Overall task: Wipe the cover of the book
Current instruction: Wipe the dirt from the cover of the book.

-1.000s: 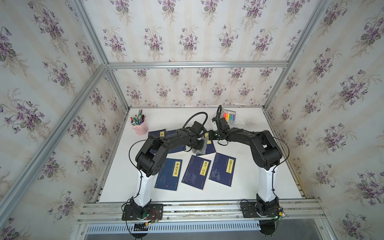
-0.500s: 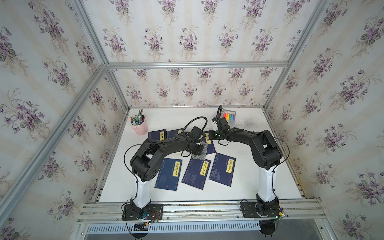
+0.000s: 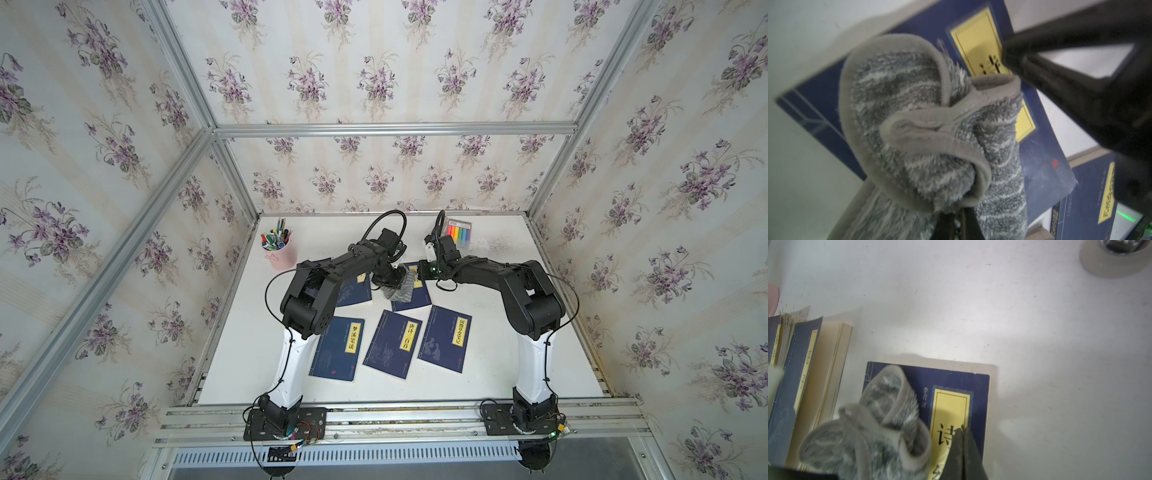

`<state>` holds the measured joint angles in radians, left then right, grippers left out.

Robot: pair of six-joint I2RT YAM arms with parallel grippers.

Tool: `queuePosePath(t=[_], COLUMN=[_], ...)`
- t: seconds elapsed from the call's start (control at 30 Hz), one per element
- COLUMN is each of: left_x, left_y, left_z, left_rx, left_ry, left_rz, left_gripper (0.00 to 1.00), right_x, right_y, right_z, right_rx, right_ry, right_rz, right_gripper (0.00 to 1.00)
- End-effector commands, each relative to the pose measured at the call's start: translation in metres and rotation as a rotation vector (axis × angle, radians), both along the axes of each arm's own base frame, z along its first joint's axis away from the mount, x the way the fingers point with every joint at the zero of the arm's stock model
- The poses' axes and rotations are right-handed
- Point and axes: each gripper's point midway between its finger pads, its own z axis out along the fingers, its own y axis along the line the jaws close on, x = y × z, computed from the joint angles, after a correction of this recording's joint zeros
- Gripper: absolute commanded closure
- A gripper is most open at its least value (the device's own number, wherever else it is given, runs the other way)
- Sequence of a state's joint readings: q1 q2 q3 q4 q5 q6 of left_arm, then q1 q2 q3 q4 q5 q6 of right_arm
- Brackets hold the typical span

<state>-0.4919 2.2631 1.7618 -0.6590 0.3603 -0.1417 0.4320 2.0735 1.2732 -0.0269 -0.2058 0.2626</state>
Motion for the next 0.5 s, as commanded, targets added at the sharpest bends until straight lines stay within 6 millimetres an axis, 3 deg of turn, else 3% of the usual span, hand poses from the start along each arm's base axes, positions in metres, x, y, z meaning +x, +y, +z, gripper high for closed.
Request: queuePosePath(t=[0.0, 0.13, 0.27, 0.47], left_x=[0.022, 0.040, 0.043, 0.018], left_y=[0.021, 0.026, 0.032, 0.032], left_z=[-0.010, -0.012, -0.017, -0.022], left_rx=[0.106, 0.117, 0.136, 0.102], left_ry=[-0.020, -0.017, -0.019, 0.001], left_rz=[0.027, 0.040, 0.046, 0.038], left_gripper=[1.00, 1.00, 1.00, 1.00], right_x=[-0.027, -0.028, -0.028, -0.028], right_y=[-0.016, -0.016, -0.016, -0.016], right_z=[-0.028, -0.028, -0.028, -0.028], right_rx=[-0.083, -0.083, -0.084, -0.086], right_ry=[0.134, 0.137, 0.138, 0.139], right_rz=[-0.011, -0.010, -0.010, -0.009], right_gripper=[1.00, 1.00, 1.00, 1.00])
